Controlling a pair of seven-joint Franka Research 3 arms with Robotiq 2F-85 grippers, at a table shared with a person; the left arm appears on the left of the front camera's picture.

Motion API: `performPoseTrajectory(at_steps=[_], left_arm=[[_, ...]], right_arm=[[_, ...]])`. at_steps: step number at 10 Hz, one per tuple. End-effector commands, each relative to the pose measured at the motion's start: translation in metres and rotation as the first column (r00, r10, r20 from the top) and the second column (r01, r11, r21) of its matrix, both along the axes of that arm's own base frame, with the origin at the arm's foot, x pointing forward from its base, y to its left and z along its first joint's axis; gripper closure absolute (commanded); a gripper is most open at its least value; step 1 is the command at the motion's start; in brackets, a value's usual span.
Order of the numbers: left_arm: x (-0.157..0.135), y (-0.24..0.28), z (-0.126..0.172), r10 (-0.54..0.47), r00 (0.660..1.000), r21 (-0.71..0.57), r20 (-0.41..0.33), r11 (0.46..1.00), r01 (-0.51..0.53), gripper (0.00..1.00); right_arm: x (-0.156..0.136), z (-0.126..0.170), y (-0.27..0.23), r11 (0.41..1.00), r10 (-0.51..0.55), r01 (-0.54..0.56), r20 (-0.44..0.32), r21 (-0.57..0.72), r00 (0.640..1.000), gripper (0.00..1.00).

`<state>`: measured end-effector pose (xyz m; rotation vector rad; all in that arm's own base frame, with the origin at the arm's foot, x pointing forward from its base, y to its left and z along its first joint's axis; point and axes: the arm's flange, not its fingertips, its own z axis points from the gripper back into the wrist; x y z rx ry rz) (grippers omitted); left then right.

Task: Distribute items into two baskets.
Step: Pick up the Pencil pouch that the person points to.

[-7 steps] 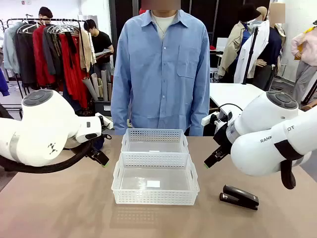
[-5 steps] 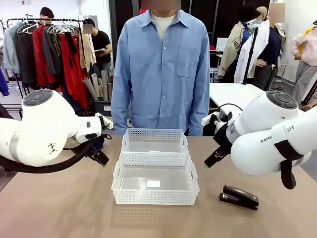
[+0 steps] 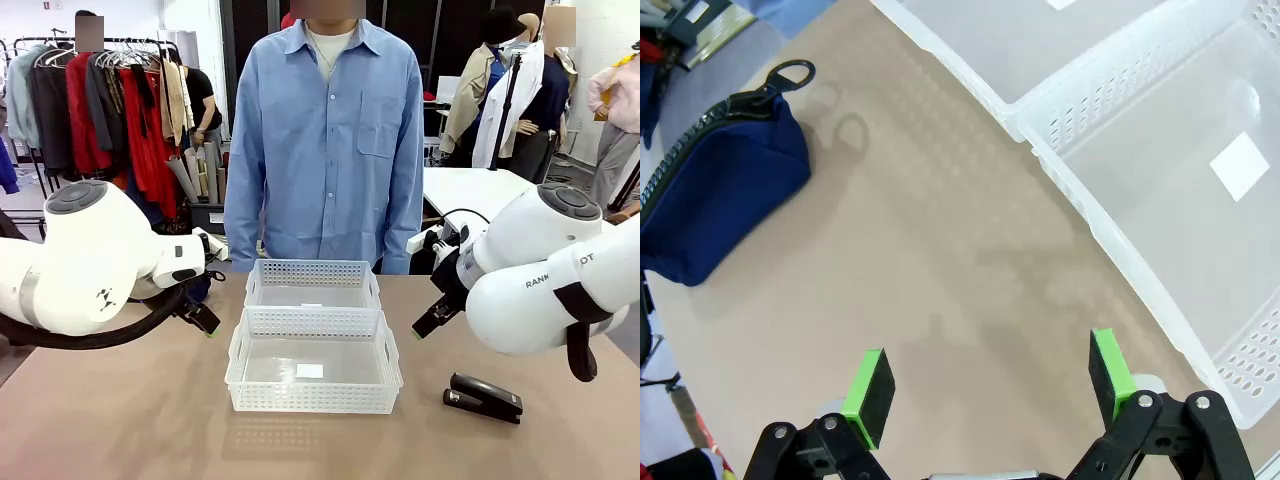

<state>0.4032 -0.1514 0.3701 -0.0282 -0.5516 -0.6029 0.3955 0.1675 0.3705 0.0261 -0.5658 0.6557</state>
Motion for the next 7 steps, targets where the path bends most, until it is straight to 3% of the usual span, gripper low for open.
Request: performPoseTrajectory(at_steps=[1, 6, 7], left_arm=[[0.000, 0.000, 0.000, 0.000, 1.000, 0.000, 0.000, 1.000, 0.000, 0.00], [-0.002, 0.005, 0.006, 0.012, 1.000, -0.005, 0.004, 1.000, -0.012, 0.00], [-0.003, 0.011, 0.013, -0.002, 1.000, -0.048, -0.024, 0.999, 0.000, 0.00]], right_arm=[[0.000, 0.000, 0.000, 1.000, 0.000, 0.000, 0.000, 0.000, 1.000, 0.00], [-0.001, 0.005, -0.006, 1.000, -0.011, 0.011, 0.009, -0.001, 1.000, 0.00], [0.000, 0.010, -0.013, 1.000, -0.008, 0.008, 0.001, 0.007, 1.000, 0.00]])
